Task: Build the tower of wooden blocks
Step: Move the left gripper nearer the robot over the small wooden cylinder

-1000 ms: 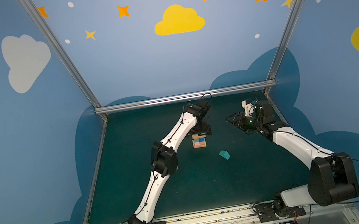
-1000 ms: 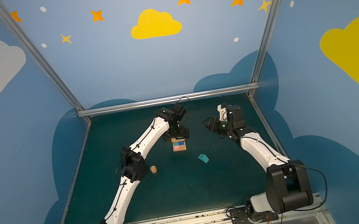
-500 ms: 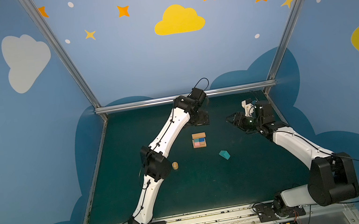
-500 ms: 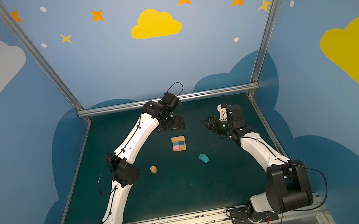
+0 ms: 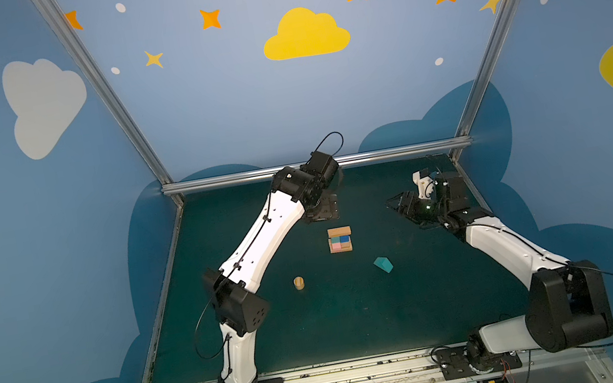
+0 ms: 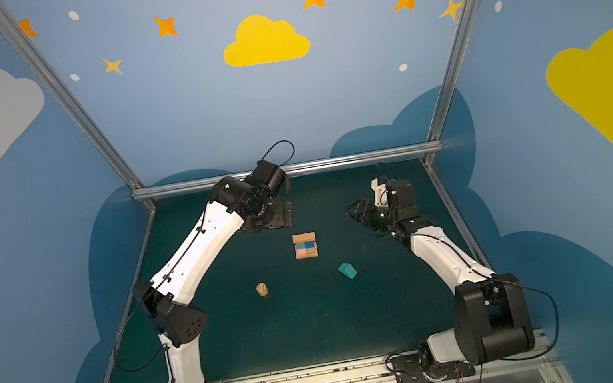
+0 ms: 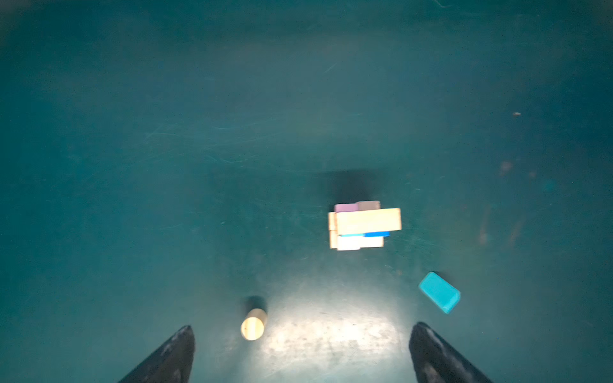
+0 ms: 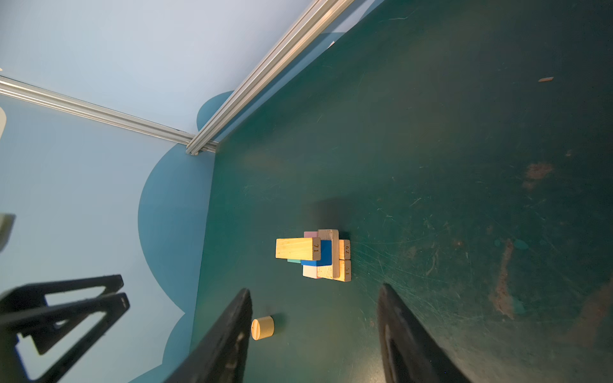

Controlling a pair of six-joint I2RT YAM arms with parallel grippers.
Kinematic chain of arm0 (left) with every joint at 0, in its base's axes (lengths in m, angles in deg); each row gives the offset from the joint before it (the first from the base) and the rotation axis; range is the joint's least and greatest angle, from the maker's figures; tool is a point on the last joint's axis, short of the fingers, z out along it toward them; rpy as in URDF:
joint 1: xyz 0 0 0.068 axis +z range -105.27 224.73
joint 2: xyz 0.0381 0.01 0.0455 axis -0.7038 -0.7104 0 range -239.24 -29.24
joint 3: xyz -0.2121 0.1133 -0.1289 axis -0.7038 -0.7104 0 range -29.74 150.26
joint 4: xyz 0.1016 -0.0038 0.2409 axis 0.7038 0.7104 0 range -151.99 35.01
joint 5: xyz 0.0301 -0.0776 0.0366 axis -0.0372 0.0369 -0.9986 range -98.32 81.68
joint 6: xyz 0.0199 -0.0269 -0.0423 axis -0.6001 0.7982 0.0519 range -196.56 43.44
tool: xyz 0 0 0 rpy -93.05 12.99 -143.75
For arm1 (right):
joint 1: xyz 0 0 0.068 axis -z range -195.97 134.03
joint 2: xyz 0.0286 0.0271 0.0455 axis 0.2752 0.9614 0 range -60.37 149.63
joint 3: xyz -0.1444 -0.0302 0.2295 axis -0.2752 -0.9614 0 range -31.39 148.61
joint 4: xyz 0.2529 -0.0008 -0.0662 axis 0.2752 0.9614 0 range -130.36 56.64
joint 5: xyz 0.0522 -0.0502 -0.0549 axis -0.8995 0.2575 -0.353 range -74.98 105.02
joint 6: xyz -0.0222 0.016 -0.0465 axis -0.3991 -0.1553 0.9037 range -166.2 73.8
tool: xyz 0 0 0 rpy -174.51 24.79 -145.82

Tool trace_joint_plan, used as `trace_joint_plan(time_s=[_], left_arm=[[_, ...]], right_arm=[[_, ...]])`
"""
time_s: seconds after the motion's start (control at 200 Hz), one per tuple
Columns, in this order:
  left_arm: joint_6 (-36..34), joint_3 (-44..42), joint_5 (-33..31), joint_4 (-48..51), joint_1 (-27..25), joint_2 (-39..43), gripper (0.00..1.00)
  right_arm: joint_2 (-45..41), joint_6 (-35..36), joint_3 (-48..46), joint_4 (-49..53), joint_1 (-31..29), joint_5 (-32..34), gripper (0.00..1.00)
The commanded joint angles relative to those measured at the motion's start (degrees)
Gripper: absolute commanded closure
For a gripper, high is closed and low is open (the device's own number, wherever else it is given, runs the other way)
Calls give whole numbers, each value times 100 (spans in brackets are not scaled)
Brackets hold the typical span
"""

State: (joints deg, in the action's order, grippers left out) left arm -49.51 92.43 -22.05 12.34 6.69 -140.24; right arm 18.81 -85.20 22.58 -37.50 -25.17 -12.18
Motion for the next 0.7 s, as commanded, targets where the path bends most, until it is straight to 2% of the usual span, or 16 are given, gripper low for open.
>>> trace_joint_plan(time_s=[0.0, 0.115, 0.315, 0.586, 0.696], left_arm=[[234, -890, -362, -348, 11, 637, 0], [435, -1867, -426, -691, 70, 1185, 0], [745, -2852, -348, -953, 199, 1791, 0], [1089, -3807, -126, -1095, 282, 2003, 0], [1271, -4360, 149, -1375, 321, 2054, 1]], right_arm=[[7, 31, -71, 75, 18, 48, 42], [0, 34, -71, 101, 14, 57, 42], [-90, 77, -85, 222, 15, 160, 42], [-227, 123, -124, 332, 14, 282, 42], [-228, 130, -124, 387, 14, 351, 42]])
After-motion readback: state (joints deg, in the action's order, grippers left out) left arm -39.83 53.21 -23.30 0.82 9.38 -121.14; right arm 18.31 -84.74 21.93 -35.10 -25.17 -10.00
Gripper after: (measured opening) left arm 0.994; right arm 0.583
